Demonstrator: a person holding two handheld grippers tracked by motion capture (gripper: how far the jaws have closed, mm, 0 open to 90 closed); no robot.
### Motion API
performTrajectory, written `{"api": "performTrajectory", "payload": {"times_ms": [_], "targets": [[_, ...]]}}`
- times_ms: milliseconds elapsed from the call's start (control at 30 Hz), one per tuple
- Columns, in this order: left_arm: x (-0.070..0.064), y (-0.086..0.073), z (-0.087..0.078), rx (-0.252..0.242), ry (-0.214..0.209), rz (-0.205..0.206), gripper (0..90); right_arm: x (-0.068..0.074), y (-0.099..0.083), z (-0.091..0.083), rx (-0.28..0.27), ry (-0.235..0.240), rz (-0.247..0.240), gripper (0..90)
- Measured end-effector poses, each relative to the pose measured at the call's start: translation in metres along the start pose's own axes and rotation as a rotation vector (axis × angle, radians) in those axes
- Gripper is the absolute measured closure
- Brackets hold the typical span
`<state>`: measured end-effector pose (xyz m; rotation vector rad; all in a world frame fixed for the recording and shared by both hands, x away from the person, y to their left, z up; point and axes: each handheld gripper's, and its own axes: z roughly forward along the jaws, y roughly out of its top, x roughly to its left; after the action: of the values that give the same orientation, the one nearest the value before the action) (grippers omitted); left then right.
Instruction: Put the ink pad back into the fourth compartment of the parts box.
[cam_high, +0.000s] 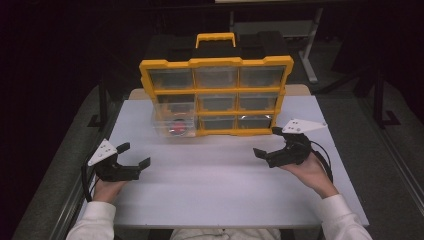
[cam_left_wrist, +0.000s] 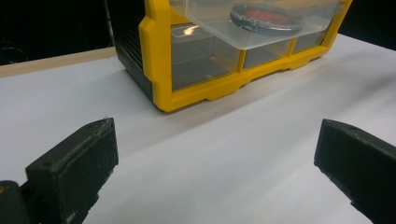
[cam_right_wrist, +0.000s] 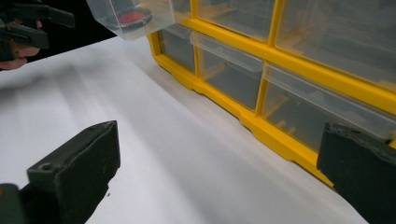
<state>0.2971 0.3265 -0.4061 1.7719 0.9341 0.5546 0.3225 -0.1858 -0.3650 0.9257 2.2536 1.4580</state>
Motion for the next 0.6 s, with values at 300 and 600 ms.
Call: {"api": "performTrajectory", "payload": {"times_ms": [300, 600], "targets": [[0.001, -0.001, -0.001, -0.002, 0.008, -0.010, 0.0, -0.006, -0.020, -0.010, -0.028, -0.040, 0.019, 0.0], [0.002, -0.002, -0.003, -0.002, 0.022, -0.018, 0.0, -0.007, -0.038, -0.017, -0.026, -0.068, 0.010, 0.0]]}}
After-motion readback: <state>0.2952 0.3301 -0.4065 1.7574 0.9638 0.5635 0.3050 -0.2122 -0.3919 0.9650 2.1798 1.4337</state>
